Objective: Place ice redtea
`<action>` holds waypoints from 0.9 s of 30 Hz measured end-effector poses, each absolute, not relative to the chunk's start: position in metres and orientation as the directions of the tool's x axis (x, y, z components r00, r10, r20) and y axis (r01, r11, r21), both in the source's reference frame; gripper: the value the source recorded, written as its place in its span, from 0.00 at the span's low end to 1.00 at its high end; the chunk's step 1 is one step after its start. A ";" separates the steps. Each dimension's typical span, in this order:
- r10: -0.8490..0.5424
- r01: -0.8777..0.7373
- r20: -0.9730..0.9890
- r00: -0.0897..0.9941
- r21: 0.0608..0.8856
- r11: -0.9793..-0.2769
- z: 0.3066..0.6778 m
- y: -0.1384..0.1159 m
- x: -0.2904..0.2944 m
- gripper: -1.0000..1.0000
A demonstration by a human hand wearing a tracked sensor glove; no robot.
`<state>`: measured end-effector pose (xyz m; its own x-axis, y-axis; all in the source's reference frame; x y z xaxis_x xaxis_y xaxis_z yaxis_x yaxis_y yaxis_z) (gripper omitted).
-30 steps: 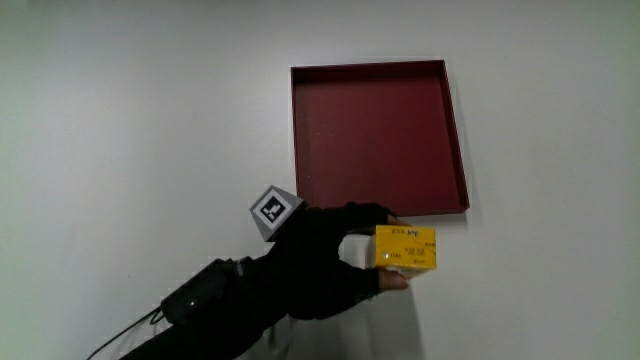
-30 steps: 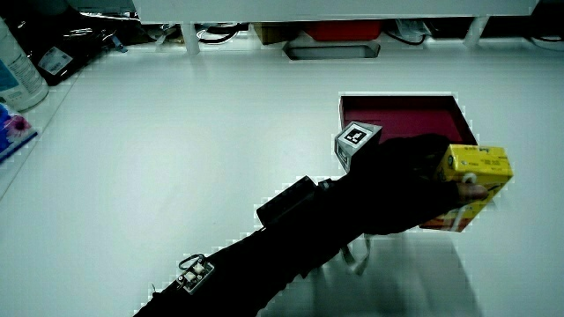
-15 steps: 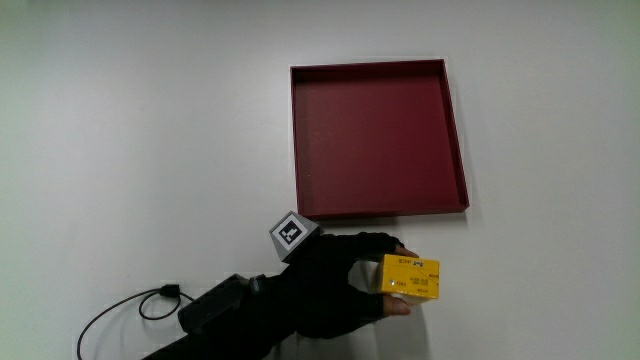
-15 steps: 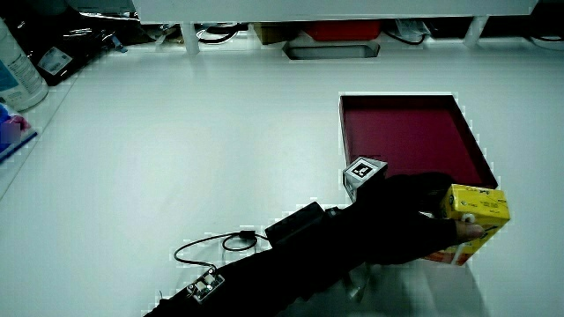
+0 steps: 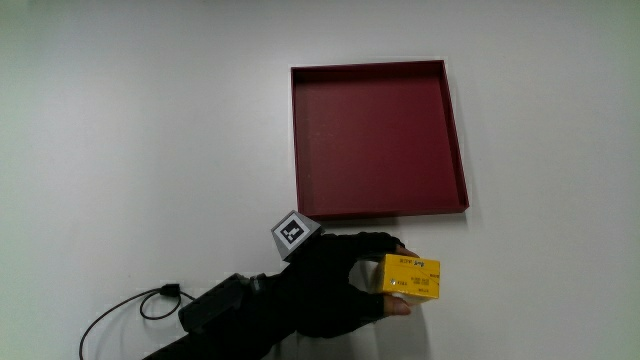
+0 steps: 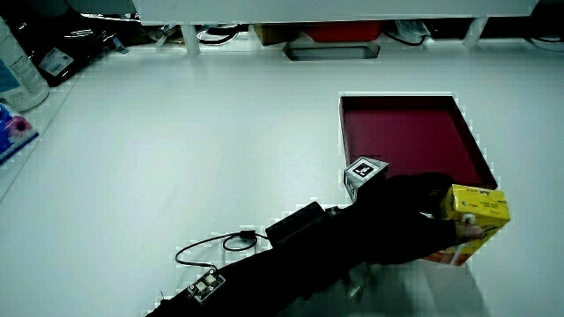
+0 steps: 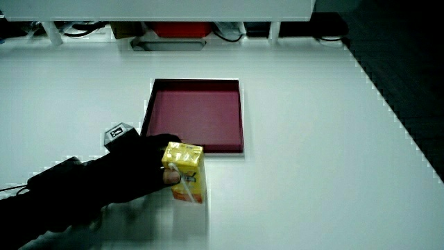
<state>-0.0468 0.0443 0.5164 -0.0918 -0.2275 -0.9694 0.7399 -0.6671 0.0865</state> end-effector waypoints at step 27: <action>-0.295 0.793 -0.955 -0.038 0.151 -0.590 0.479 0.036 -0.105 0.00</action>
<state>-0.1046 0.0359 0.4794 -0.0384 -0.2954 -0.9546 0.7929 -0.5904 0.1508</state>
